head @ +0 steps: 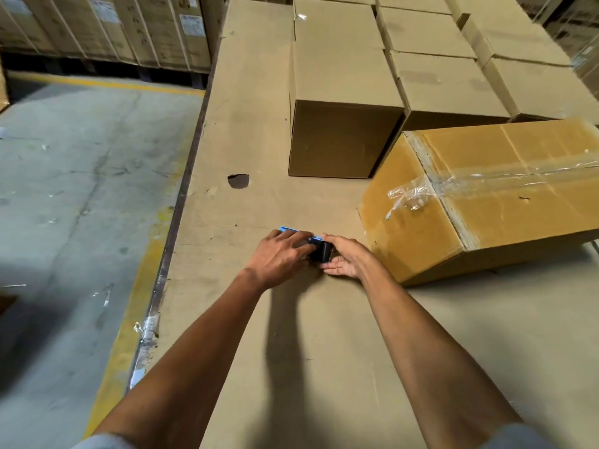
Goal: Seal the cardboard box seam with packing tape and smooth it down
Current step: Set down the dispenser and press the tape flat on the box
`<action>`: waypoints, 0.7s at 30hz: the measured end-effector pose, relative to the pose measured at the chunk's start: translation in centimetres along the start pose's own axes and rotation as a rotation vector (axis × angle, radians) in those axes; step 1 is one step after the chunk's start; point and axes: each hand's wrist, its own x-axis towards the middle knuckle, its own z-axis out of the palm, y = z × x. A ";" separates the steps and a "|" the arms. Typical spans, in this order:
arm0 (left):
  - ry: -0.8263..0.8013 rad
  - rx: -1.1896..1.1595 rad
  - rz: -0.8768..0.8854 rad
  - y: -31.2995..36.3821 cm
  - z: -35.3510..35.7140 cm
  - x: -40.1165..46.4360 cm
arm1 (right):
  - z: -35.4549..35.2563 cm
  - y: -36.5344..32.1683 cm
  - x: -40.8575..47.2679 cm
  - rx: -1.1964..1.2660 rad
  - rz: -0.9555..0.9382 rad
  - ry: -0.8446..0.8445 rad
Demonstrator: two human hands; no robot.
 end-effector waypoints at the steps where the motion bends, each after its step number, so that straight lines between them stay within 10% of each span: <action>1: -0.003 0.020 -0.002 -0.3 -0.1 0.4 | 0.1 -0.1 0.5 0.013 -0.007 0.001; 13: -0.147 0.109 -0.173 -0.4 -0.5 5.5 | -1.4 -1.8 1.8 -0.240 -0.257 0.198; 21: 0.159 -0.143 -0.273 3.4 -3.1 6.4 | -1.3 -5.3 -6.3 -0.820 -0.761 0.398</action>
